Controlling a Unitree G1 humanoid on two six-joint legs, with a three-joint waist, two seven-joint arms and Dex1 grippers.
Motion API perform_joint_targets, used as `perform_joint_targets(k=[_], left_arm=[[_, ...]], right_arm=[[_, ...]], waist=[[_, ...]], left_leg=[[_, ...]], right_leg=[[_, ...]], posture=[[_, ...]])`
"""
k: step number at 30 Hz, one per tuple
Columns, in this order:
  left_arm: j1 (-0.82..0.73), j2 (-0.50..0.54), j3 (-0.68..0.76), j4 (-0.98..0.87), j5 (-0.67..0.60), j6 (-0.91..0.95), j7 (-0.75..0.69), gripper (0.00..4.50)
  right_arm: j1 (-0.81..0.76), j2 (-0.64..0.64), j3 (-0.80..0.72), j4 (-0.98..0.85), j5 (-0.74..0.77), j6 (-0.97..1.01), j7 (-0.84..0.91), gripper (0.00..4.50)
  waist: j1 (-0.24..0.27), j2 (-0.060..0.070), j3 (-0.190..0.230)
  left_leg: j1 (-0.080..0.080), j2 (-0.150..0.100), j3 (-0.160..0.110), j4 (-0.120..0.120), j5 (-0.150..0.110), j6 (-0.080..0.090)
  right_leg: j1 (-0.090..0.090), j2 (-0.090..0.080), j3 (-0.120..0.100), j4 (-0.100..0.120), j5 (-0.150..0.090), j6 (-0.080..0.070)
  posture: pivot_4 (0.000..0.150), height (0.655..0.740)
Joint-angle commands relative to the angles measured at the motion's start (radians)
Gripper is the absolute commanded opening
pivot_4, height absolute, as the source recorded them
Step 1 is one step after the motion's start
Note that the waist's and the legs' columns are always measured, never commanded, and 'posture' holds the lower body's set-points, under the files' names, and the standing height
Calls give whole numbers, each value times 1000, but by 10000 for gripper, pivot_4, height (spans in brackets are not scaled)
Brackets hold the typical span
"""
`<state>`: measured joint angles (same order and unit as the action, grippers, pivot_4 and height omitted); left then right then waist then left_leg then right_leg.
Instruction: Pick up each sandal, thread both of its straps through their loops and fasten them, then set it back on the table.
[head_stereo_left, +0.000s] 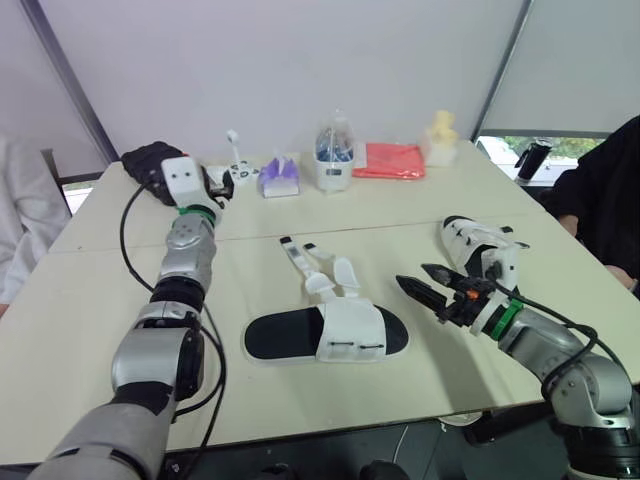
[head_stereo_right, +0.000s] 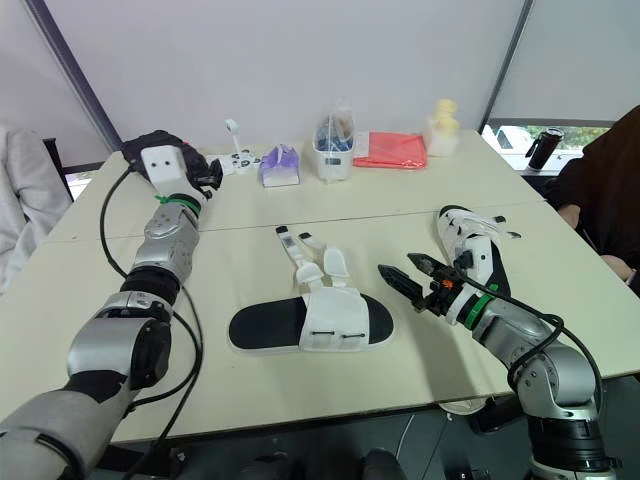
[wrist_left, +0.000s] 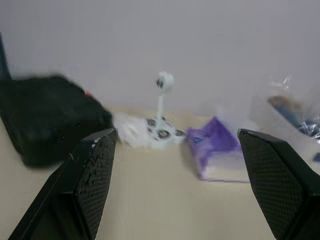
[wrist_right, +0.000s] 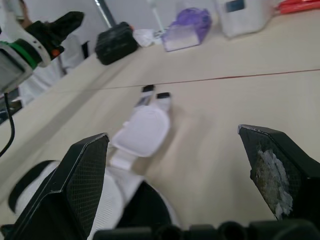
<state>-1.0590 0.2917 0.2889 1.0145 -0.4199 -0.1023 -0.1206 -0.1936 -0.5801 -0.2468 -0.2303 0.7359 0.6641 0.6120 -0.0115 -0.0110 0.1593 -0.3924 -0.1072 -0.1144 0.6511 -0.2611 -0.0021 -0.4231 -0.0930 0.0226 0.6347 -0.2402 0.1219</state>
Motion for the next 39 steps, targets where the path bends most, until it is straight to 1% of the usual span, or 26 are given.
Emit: perform_joint_targets(k=[1,3,4,6,7,8,10,11,13,17,21,25,29,34,39], left_arm=[[106,-18,45,-322,-173,216,-153,39608],[252,-23,35,-605,-294,419,-188,39608],[326,-14,29,-727,-340,503,-189,39920],[424,2,30,-883,-392,614,-172,40010],[468,18,23,-944,-399,652,-177,40010],[509,35,22,-992,-408,688,-182,40010],[593,87,7,-1074,-408,738,-229,40010],[619,105,3,-1098,-408,752,-246,40010],[670,154,-7,-1130,-411,784,-295,40010],[742,256,-69,-1137,-358,802,-438,40010],[756,315,-127,-1093,-315,796,-555,40010],[704,312,-172,-999,-283,800,-636,40010],[647,290,-203,-914,-230,765,-680,40010],[629,275,-204,-904,-224,789,-710,40010],[615,248,-228,-895,-216,821,-721,40010]], right_arm=[[28,-86,-13,-29,-32,-30,94,45000],[56,-149,31,-33,-77,-56,171,45000],[66,-173,54,-31,-101,-79,209,42406],[77,-197,79,-24,-132,-118,255,36049],[81,-203,88,-22,-144,-138,277,30882],[82,-205,98,-17,-154,-158,301,26918],[81,-200,128,-12,-181,-206,346,15305],[81,-197,140,-11,-192,-223,361,10845],[70,-185,179,5,-226,-261,387,435],[39,-164,241,40,-276,-305,416,435],[36,-178,303,53,-335,-335,448,435],[25,-161,336,85,-383,-379,456,435],[3,-152,289,86,-352,-353,440,435],[24,-159,240,12,-313,-304,427,435],[20,-139,278,47,-357,-338,431,435]], waist=[[-3,0,0],[-9,0,0],[-11,0,0],[-9,0,0],[-7,0,0],[-4,0,0],[0,0,0],[1,0,0],[7,0,0],[17,0,0],[27,0,0],[24,0,0],[24,0,0],[22,0,0],[25,0,0]], left_leg=[[0,0,1,0,0,1],[0,0,2,0,-1,1],[0,0,3,-1,-1,2],[1,1,4,-1,-1,2],[1,1,3,-1,-1,2],[1,1,3,0,-1,2],[2,1,3,0,-1,1],[2,1,3,0,-1,1],[3,1,3,0,-1,1],[3,1,3,0,-1,1],[3,0,3,0,-1,1],[3,0,2,-1,-1,1],[3,1,2,-1,-1,1],[3,1,3,-3,-1,1],[3,1,2,-2,-1,1]], right_leg=[[0,0,0,0,0,0],[0,-1,1,0,0,0],[-1,-1,2,0,0,0],[-1,-1,3,0,0,0],[-2,-1,3,0,0,0],[-2,0,3,0,0,0],[-1,0,3,1,1,-1],[0,1,3,1,1,-2],[1,0,2,1,1,-2],[2,0,2,-1,1,-2],[1,-1,2,-1,1,-2],[2,-2,1,-1,1,-2],[1,-2,1,-1,1,-3],[0,-3,2,-2,1,-3],[1,-3,2,-2,2,-2]], posture=[[1500,7400],[1500,7400],[1500,7400],[1500,7400],[1500,7400],[1500,7400],[1500,7400],[1500,7400],[1500,7400],[1500,7400],[1500,7400],[1500,7400],[1500,7400],[1500,7400],[1500,7400]])
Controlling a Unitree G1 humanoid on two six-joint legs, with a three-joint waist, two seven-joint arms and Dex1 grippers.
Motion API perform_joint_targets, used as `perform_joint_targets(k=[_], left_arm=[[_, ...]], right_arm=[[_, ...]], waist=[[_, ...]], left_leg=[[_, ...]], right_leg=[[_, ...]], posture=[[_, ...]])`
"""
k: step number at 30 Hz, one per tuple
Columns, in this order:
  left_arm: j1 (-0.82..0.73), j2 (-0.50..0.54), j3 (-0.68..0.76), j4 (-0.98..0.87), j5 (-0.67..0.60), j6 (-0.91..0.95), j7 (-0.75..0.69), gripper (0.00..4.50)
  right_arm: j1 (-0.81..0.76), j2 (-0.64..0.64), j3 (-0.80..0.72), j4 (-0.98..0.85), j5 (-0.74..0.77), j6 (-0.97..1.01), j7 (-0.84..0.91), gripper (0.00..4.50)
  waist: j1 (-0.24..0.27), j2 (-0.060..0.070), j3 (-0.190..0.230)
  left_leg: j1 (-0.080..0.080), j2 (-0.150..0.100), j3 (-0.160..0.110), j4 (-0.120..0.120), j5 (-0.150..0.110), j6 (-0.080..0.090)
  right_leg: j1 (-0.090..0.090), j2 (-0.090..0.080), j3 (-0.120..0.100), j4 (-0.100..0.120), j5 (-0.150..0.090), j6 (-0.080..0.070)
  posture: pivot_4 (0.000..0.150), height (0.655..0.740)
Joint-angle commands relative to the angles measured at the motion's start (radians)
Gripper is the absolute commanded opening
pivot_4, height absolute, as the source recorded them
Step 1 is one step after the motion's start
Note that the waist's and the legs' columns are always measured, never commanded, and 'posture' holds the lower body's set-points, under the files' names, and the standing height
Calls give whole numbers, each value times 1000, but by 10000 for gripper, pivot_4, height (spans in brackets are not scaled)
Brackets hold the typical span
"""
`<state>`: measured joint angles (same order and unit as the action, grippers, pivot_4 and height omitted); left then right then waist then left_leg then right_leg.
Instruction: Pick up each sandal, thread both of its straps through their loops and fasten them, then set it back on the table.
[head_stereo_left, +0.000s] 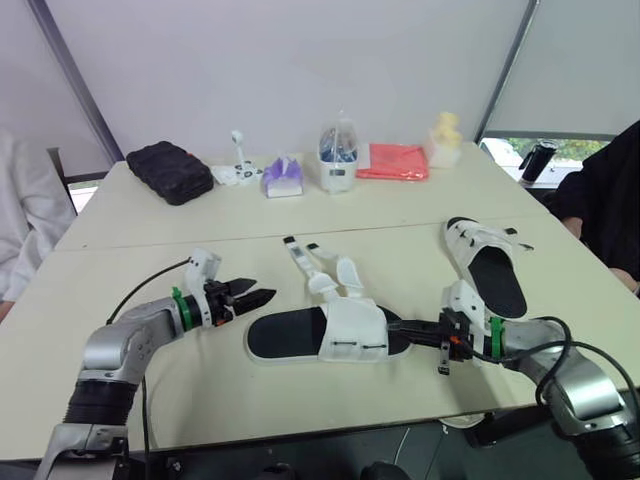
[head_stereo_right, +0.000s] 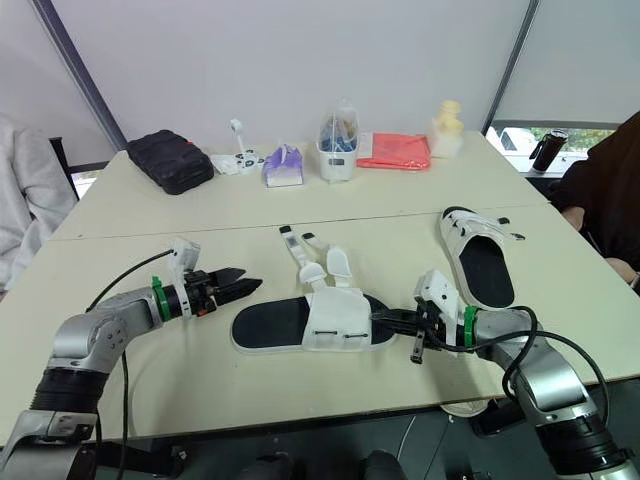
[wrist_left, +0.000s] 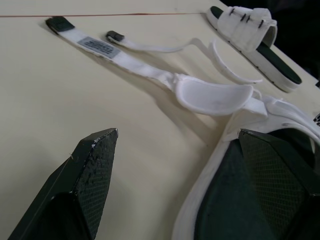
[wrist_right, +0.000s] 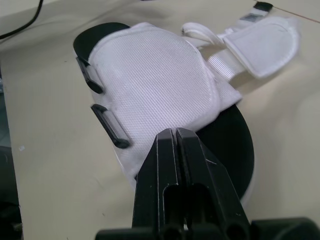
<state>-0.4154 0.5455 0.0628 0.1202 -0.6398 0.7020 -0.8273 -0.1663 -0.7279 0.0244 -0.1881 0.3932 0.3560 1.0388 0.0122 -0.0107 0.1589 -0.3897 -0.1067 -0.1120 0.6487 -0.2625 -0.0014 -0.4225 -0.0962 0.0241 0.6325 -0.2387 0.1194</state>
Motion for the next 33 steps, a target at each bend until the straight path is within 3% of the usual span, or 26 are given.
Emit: perform_joint_targets(k=[1,16,22,28,33], left_arm=[[-38,-15,-7,10,2,32,-14,40010],[-258,-177,-5,324,-11,244,-37,40010],[-409,-267,66,612,19,145,-24,40010],[-619,-325,155,988,74,-90,15,40010],[-699,-331,212,1123,108,-190,40,40010]], right_arm=[[-12,14,20,18,-22,-38,10,435],[-44,49,98,135,-99,-127,48,435],[-28,65,102,118,-107,-124,31,435],[-18,76,112,97,-117,-118,16,435],[-9,82,112,80,-123,-113,7,435]], waist=[[2,0,0],[-1,0,0],[-2,-1,0],[-4,-1,0],[-10,-1,0]], left_leg=[[0,0,0,0,0,0],[0,0,0,0,0,0],[0,0,0,1,0,0],[0,0,0,1,1,-1],[0,0,0,0,1,-1]], right_leg=[[0,0,0,0,0,0],[0,2,-1,0,0,0],[0,3,-1,0,0,0],[0,3,-1,0,0,0],[0,3,-1,0,0,0]], posture=[[1500,7400],[1500,7400],[1500,7400],[1500,7400],[1500,7400]])
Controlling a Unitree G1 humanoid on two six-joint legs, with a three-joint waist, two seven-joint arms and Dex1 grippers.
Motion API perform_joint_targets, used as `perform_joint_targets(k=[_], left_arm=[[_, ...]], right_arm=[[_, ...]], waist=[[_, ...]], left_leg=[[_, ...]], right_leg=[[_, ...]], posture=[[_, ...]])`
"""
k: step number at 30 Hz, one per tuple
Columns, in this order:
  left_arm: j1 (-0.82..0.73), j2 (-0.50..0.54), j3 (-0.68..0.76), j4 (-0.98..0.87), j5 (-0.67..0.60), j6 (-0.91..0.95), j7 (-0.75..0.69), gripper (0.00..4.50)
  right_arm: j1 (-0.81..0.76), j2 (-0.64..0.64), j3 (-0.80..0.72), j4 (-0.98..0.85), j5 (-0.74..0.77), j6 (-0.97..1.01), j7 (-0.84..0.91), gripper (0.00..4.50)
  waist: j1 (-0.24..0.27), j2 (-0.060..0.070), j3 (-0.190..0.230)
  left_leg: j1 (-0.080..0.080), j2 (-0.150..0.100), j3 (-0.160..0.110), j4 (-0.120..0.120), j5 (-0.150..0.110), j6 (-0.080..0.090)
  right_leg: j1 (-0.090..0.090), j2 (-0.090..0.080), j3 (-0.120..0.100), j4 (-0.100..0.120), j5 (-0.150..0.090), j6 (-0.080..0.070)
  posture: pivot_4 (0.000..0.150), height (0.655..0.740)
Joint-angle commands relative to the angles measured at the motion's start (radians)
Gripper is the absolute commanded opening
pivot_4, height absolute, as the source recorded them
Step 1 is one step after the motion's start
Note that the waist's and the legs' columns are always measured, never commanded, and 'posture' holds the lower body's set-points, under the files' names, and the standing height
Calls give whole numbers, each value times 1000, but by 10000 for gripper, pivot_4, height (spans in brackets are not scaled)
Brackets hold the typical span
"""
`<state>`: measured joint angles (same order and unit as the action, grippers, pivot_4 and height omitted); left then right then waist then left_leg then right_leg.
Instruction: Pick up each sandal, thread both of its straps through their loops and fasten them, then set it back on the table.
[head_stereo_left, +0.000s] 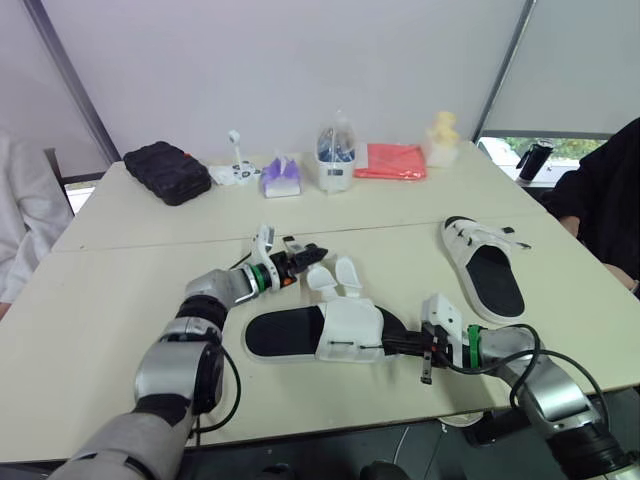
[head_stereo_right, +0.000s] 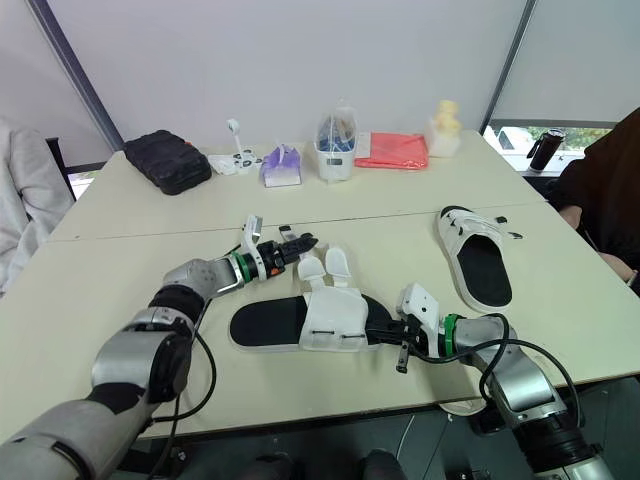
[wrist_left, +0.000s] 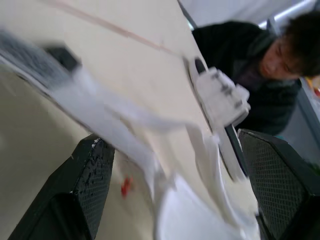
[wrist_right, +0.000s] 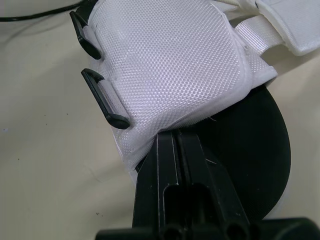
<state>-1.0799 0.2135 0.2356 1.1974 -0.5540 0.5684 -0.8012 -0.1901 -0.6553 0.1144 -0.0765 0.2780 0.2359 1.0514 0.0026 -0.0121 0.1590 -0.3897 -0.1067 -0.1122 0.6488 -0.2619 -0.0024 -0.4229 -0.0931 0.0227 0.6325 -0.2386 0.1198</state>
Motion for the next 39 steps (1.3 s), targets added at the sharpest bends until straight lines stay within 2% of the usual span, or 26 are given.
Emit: perform_joint_targets(k=[1,4,9,10,11,19,26,28,31,33,36,39], left_arm=[[-47,-2,45,67,36,-87,34,40010],[-68,-9,51,103,74,-137,55,32107],[-77,-16,67,122,114,-160,55,6593],[-78,-17,72,124,120,-161,56,2609],[-79,-19,77,125,126,-160,58,820],[-88,-12,100,115,155,-170,18,820],[-106,13,-63,-38,299,-399,-262,820],[-69,20,-124,-153,336,-491,-328,820],[88,64,-273,-429,463,-805,-382,820],[171,107,-342,-505,541,-1037,-381,820],[216,167,-390,-482,650,-1407,-292,820],[178,236,-397,-378,863,-1761,-65,820]], right_arm=[[21,13,22,-40,-9,8,-13,435],[36,18,24,-61,-12,11,-29,0],[51,23,20,-80,-14,13,-56,0],[52,23,20,-82,-14,14,-58,0],[55,24,20,-85,-15,14,-62,0],[66,25,26,-89,-24,10,-68,0],[53,22,27,-56,-41,-14,-56,0],[48,21,26,-47,-43,-19,-51,0],[30,20,29,-12,-49,-36,-42,0],[19,20,32,11,-51,-47,-36,0],[3,24,37,49,-59,-70,-31,0],[-15,30,39,91,-67,-93,-29,0]], waist=[[0,0,0],[1,0,0],[2,0,0],[1,0,0],[1,0,0],[1,0,0],[2,0,0],[1,0,0],[-10,0,0],[-15,1,0],[-11,0,0],[-6,0,0]], left_leg=[[0,0,0,0,0,0],[0,0,0,0,0,0],[0,0,0,0,0,0],[0,0,0,0,0,0],[0,0,0,0,0,0],[0,0,0,0,0,0],[0,0,0,0,0,0],[0,0,0,0,0,0],[0,0,1,-1,0,0],[0,1,1,-1,3,-6],[0,1,1,-1,3,-6],[0,0,0,-1,0,-1]], right_leg=[[0,0,0,0,0,0],[0,0,0,0,0,0],[0,0,0,0,0,0],[0,0,0,0,0,0],[0,0,0,0,0,0],[0,1,0,0,0,0],[0,1,0,0,0,0],[0,1,0,0,0,0],[0,1,1,0,0,0],[0,0,1,0,0,0],[0,-1,2,-1,0,0],[0,-2,1,-1,2,-1]], posture=[[1500,7400],[1500,7400],[1500,7400],[1500,7400],[1500,7400],[1500,7400],[1500,7400],[1500,7400],[1500,7400],[1500,7400],[1500,7400],[1500,7400]])
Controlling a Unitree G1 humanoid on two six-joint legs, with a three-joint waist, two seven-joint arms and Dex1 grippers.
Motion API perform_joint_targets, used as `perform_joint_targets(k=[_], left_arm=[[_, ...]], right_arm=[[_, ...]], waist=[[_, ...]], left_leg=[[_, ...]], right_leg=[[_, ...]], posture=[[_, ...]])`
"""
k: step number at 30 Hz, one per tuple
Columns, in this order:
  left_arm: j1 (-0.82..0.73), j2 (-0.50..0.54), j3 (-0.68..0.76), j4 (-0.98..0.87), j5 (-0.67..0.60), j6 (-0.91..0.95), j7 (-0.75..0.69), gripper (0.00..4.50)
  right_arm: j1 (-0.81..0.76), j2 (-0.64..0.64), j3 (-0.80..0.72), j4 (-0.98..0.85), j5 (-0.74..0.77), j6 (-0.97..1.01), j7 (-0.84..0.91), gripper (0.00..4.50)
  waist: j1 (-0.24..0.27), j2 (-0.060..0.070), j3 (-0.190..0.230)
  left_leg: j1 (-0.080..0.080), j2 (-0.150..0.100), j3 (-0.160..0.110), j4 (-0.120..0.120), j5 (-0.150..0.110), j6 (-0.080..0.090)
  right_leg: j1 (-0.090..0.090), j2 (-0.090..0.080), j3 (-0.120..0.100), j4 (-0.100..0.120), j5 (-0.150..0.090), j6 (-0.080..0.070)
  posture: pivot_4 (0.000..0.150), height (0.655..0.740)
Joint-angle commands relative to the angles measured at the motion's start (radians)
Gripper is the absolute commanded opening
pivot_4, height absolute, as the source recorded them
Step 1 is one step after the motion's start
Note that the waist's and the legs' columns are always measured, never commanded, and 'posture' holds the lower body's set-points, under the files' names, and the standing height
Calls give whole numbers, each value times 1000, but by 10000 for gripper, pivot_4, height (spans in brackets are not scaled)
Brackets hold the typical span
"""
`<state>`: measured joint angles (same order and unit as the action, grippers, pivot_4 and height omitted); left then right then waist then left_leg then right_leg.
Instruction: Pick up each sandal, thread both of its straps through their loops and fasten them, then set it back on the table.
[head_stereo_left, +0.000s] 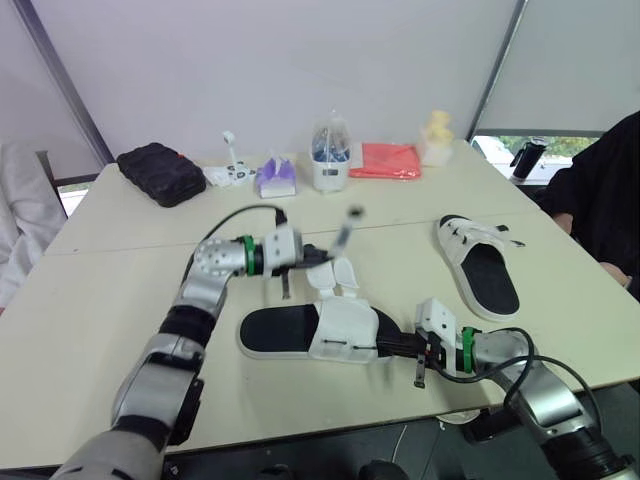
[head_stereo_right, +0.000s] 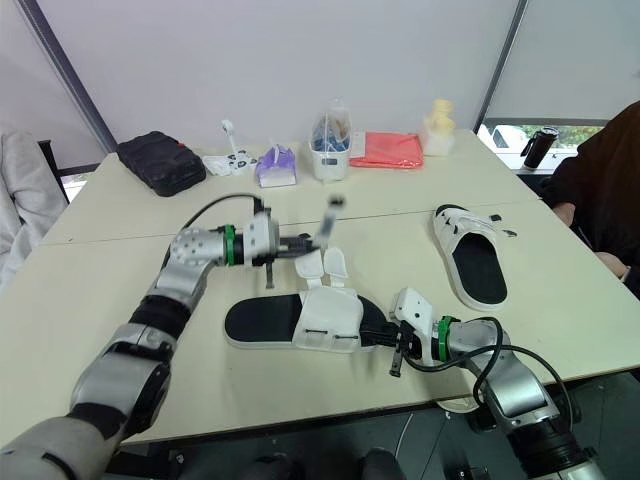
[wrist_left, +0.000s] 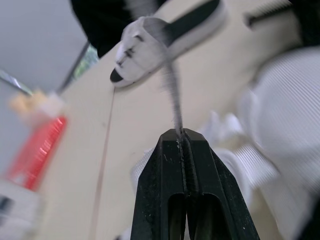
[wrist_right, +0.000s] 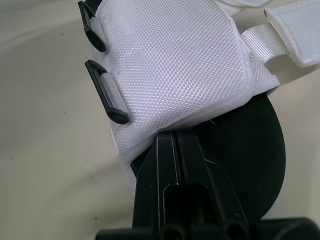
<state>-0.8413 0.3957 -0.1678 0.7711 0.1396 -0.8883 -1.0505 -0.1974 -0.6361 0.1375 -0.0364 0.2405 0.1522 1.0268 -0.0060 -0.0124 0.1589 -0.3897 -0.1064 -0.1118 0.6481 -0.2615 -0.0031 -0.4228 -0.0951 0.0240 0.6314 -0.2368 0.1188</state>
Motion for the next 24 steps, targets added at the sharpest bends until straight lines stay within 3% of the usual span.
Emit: perform_joint_targets(k=[1,3,7,10,13,18,21,24], left_arm=[[-78,85,10,60,308,-386,311,820],[-108,125,8,82,500,-471,512,820],[-160,190,-101,56,874,-437,1018,820],[-193,205,-223,57,1041,-383,1292,820],[-223,184,-280,103,1056,-343,1410,820],[-276,184,-319,178,1008,-341,1486,820],[-285,200,-313,229,930,-387,1461,820],[-292,188,-290,311,762,-455,1333,820]], right_arm=[[-12,12,16,62,-32,-17,-5,0],[-19,16,17,81,-35,-29,-6,0],[-32,23,21,112,-43,-52,-7,0],[-44,27,22,133,-50,-63,-6,0],[-49,31,22,147,-55,-71,-7,0],[-43,34,29,154,-64,-85,-12,0],[-42,35,31,160,-65,-90,-14,0],[-43,36,32,167,-68,-95,-14,0]], waist=[[5,0,0],[12,0,0],[18,0,-1],[19,-1,-1],[18,-1,-1],[16,-1,-1],[15,-1,-1],[17,-1,-1]], left_leg=[[0,0,0,0,0,0],[0,0,0,0,0,0],[1,0,0,1,0,1],[1,0,0,1,0,1],[1,0,0,2,0,1],[1,0,0,2,0,1],[1,0,0,2,0,1],[1,0,0,2,0,1]], right_leg=[[0,0,0,0,1,0],[1,0,0,-1,1,0],[2,3,0,-1,1,1],[2,3,-1,0,2,2],[2,4,-1,0,2,2],[2,4,-1,0,2,2],[2,4,-1,0,2,2],[2,4,-1,0,2,2]], posture=[[1500,7400],[1500,7400],[1500,7400],[1500,7400],[1500,7400],[1500,7400],[1500,7400],[1500,7400]])
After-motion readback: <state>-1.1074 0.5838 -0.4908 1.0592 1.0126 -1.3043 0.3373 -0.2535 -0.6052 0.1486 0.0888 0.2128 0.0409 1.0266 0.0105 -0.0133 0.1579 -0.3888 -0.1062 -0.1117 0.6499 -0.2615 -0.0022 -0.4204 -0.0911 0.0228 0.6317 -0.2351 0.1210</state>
